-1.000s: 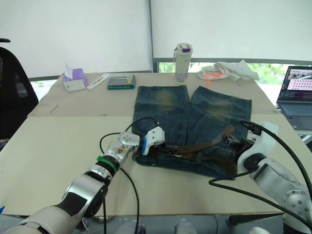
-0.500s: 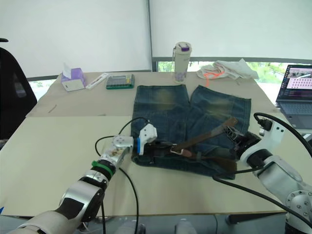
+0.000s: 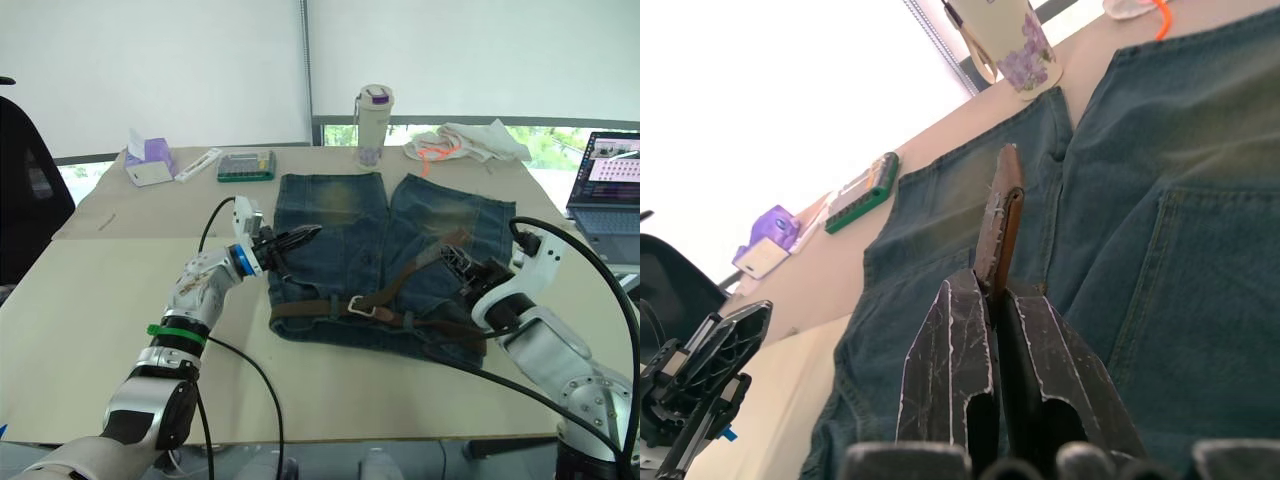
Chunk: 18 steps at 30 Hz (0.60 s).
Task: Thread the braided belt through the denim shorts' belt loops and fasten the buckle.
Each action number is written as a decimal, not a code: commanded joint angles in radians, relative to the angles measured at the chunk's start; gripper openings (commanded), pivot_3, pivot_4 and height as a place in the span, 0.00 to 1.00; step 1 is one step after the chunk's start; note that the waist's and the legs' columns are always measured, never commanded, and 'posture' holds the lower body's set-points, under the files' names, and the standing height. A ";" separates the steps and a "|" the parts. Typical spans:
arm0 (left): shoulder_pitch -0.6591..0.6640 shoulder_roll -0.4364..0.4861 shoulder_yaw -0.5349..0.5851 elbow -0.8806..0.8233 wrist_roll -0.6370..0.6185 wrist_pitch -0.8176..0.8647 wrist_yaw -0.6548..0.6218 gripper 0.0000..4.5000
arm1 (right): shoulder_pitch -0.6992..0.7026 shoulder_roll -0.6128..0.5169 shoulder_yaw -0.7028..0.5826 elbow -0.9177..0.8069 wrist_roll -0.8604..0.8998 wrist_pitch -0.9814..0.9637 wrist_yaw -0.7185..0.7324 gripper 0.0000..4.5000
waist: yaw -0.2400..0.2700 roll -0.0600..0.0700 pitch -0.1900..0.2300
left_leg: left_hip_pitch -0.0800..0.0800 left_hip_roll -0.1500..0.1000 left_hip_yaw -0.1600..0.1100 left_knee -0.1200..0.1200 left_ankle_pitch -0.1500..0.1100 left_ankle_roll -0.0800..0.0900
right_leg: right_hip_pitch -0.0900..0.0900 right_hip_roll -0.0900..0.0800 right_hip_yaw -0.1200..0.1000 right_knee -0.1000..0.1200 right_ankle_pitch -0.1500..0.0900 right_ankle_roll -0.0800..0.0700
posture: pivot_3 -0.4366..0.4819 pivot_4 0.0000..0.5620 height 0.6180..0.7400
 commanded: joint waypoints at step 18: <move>0.211 -0.138 -0.290 -0.253 0.243 -0.393 0.200 0.26 | -0.028 0.230 0.152 -0.096 0.102 -0.189 -0.237 0.00 | -0.003 0.002 0.000 | 0.001 0.000 -0.001 0.000 0.000 0.000 | 0.000 0.000 0.003 0.000 0.000 0.000 | 0.48 0.27 1.00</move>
